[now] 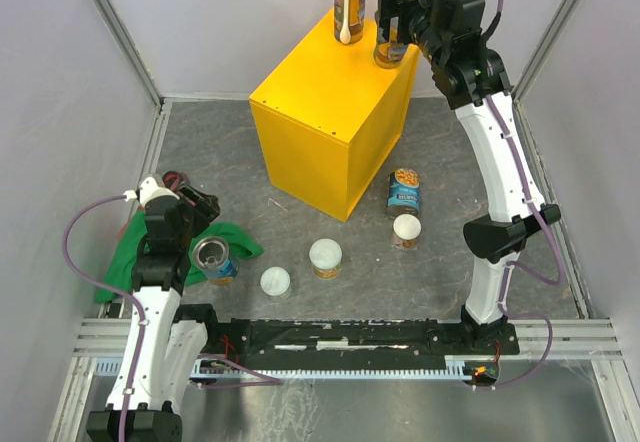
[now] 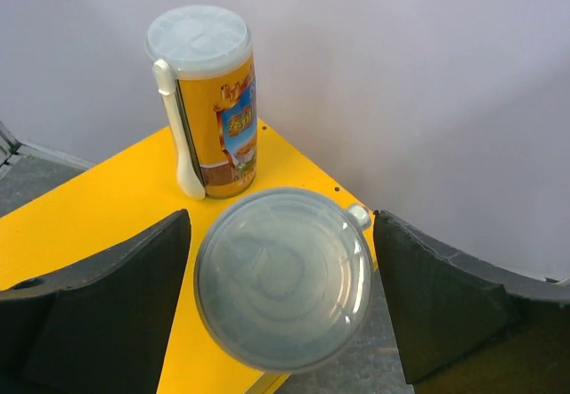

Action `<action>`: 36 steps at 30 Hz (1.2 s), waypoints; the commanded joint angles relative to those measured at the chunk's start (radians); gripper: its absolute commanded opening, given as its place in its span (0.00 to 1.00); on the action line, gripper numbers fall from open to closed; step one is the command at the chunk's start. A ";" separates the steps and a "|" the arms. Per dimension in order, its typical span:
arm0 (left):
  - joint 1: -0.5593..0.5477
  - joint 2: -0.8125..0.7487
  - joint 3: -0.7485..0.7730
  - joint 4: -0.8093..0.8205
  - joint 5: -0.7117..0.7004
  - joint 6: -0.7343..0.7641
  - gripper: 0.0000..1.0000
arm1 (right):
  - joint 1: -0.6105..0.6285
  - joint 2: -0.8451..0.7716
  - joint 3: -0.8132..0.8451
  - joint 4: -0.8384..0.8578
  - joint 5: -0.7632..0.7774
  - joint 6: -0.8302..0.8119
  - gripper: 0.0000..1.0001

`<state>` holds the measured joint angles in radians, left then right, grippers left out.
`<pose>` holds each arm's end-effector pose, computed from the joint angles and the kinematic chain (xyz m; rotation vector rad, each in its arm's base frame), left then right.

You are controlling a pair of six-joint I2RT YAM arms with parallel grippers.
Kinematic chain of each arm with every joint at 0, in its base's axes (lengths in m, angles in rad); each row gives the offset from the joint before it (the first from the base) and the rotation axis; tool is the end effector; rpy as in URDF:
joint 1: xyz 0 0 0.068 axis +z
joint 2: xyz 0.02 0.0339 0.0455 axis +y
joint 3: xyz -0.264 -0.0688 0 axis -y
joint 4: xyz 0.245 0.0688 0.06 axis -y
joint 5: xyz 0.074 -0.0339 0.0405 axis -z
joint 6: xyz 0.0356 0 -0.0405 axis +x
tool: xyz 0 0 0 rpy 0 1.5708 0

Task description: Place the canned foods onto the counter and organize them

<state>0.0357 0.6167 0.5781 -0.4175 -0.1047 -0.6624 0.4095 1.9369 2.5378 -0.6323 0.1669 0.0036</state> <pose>0.1498 0.0091 0.2685 -0.7585 1.8898 -0.2896 0.3617 0.1505 0.5446 -0.1954 1.5930 0.1870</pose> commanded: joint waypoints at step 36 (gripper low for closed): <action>-0.003 -0.028 0.023 0.015 -0.021 0.011 0.71 | -0.004 -0.013 -0.025 0.065 0.022 -0.004 0.91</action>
<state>0.0357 0.6113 0.5781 -0.4191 -0.1078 -0.6621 0.4095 1.9476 2.5263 -0.6102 0.1703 0.0029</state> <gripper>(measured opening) 0.710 0.925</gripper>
